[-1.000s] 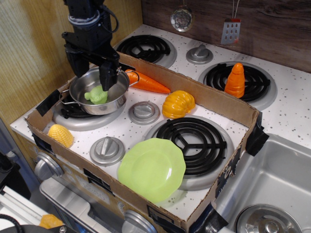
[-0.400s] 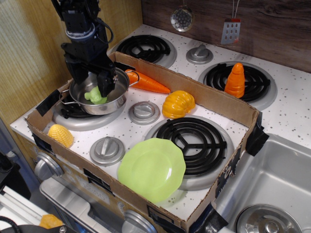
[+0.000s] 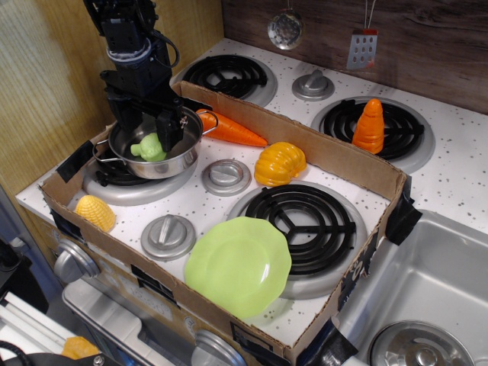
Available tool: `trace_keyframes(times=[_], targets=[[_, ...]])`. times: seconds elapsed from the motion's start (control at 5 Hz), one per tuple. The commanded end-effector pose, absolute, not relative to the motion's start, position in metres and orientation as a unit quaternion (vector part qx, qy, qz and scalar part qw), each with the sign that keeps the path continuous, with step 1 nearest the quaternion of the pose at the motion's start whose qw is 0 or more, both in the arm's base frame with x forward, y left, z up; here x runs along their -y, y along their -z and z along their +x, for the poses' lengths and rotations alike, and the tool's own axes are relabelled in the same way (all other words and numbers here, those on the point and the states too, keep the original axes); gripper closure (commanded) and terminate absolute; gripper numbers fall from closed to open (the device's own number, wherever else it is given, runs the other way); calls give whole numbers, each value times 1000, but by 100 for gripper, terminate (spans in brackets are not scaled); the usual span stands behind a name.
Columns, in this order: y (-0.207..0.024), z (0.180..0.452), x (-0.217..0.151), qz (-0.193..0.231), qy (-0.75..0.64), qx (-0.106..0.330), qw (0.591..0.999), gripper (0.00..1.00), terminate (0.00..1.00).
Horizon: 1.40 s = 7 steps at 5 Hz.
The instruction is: Take broccoli out of pan
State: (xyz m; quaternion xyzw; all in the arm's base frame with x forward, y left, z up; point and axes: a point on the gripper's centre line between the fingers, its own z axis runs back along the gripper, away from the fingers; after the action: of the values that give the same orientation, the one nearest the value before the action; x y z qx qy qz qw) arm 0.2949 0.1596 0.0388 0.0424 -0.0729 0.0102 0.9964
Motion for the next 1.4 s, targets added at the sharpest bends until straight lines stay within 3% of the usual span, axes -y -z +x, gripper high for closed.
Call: trace_keyframes(times=[0.0,0.4,0.6,0.8,1.2], targets=[[-46,289,-158,48,-34,91,994,0,0],[-37,279,-153,31,-37,85,995,0,0],[-37,282,-153,29,-29,84,996,100,0],[-41,285,-154,37,-26,84,995,100,0],[-91,281,-156,89,-40,86,991,100,0]])
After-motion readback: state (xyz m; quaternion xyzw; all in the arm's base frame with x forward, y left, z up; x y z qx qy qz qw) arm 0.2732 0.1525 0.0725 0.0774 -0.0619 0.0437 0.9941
